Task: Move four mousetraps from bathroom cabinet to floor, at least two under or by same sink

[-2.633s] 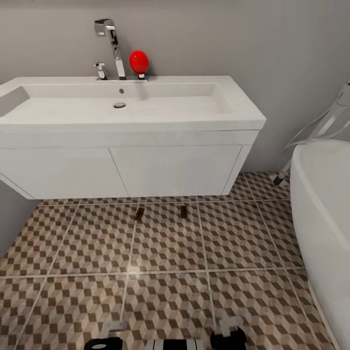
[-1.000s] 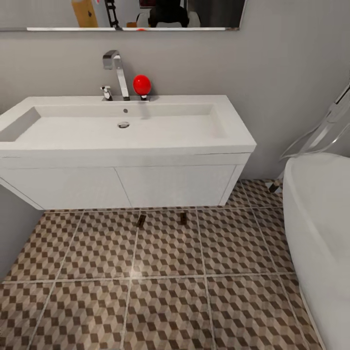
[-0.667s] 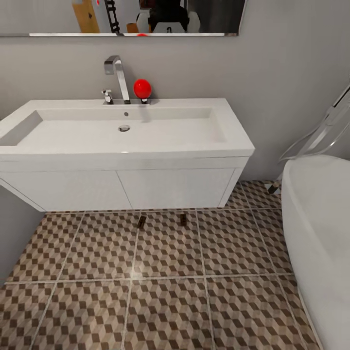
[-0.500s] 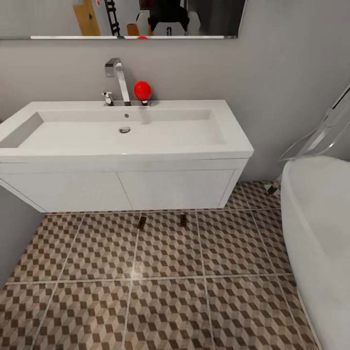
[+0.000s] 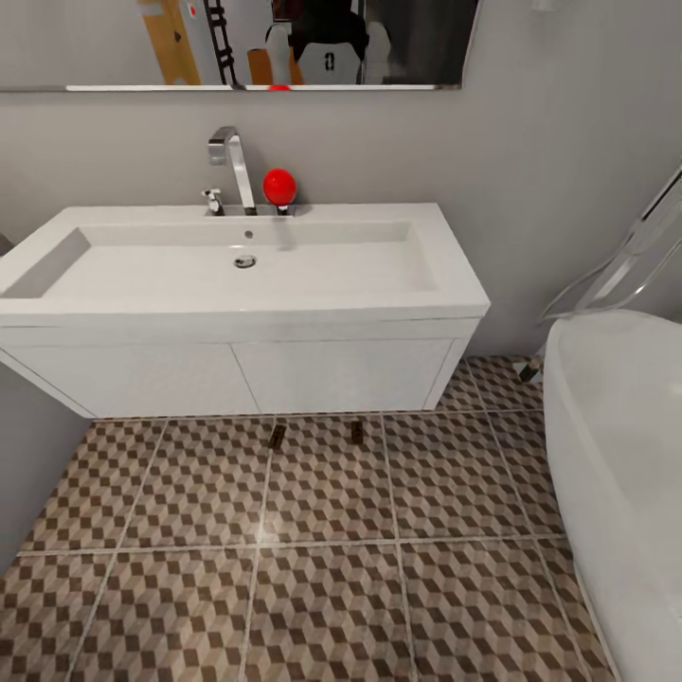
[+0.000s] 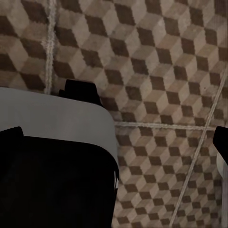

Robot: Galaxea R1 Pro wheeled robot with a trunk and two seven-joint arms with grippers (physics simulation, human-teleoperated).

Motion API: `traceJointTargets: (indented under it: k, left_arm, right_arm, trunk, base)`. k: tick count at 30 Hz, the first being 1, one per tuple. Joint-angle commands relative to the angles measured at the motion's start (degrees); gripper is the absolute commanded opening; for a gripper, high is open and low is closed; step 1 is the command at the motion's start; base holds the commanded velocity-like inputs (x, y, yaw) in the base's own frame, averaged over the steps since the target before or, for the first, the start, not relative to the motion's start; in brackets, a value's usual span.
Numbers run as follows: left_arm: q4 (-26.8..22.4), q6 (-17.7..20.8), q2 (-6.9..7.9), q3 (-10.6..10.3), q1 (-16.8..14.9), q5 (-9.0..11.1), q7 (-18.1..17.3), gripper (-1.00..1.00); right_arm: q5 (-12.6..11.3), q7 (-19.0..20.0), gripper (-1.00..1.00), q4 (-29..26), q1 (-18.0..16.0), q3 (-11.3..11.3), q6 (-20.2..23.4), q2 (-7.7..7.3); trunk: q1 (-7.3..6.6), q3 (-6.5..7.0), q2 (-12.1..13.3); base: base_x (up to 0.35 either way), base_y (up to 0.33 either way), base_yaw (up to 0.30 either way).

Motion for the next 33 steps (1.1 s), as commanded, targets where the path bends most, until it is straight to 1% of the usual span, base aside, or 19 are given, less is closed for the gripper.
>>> traceJointTargets:
  k: [1,33]
  left_arm:
    - [-0.07,-0.15,0.02,-0.49,-0.01,0.57,0.26,1.00]
    - [-0.23,-0.15,-0.05,-0.50,-0.01,0.57,0.26,1.00]
  right_arm:
    - [-0.57,0.02,1.00,0.25,-0.07,0.47,-0.42,0.06]
    - [-0.57,0.02,1.00,0.26,-0.07,0.46,-0.41,0.06]
  trunk:
    - [-0.23,0.15,0.40]
    - [-7.26,5.90,13.23]
  base:
    - [0.000,0.000,0.000]
    - [0.000,0.000,0.000]
